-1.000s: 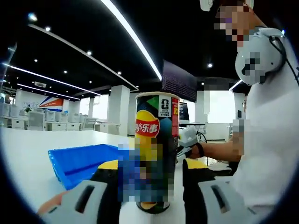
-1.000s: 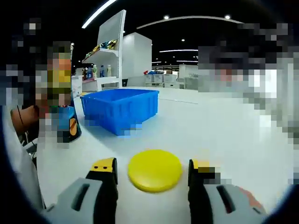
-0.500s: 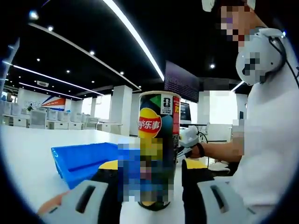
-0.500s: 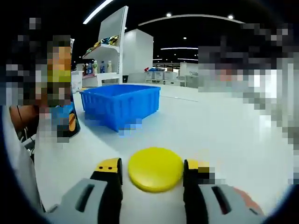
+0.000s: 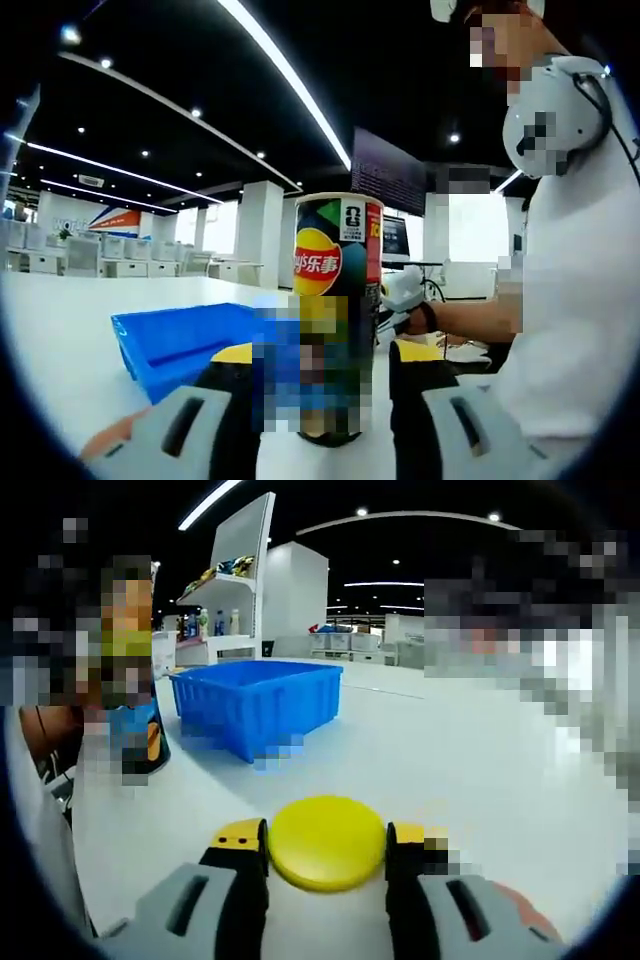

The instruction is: Open the lid of the chip container on the table, take out the chips, place them into the box in front of the container, and close the lid

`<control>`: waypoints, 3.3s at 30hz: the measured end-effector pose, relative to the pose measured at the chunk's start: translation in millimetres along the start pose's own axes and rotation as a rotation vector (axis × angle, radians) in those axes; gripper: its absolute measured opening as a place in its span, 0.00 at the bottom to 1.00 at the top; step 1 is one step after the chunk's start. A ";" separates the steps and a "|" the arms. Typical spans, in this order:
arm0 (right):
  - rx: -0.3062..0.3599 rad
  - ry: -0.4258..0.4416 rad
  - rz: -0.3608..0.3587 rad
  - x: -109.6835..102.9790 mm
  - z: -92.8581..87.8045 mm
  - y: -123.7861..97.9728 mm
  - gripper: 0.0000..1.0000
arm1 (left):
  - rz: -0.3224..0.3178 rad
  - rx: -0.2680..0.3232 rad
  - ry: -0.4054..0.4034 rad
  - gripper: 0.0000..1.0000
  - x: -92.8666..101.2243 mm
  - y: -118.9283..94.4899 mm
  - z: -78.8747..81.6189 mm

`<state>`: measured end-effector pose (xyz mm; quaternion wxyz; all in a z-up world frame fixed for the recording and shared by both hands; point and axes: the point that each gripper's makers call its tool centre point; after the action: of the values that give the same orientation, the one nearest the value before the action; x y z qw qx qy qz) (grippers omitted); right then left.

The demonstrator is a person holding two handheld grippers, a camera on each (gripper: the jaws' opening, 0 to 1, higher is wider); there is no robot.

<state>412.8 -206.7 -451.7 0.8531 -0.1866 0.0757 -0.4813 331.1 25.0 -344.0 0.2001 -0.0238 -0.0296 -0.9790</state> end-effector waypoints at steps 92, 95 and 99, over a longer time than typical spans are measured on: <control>0.118 -0.255 0.728 -204.9 218.9 -33.0 0.47 | 0.093 0.033 0.024 0.49 -9.8 -36.6 18.2; 0.117 -0.256 0.731 -204.8 217.5 -32.8 0.47 | 0.090 0.032 0.026 0.49 -9.2 -36.1 19.1; 0.118 -0.272 0.731 -204.0 214.0 -32.7 0.47 | 0.095 0.025 0.034 0.49 -10.5 -35.5 18.0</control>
<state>345.8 3.9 -252.5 0.9798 -0.1599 -0.0046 -0.1202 327.4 62.9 -328.4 0.2471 -0.0062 -0.0371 -0.9683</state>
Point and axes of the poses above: the point that each gripper's makers call its tool centre point, and the gripper's own axes: y roughly forward along the fingers, x roughly to its right, z roughly out of its top, and after that the axes turned 2 degrees about -x, right-handed
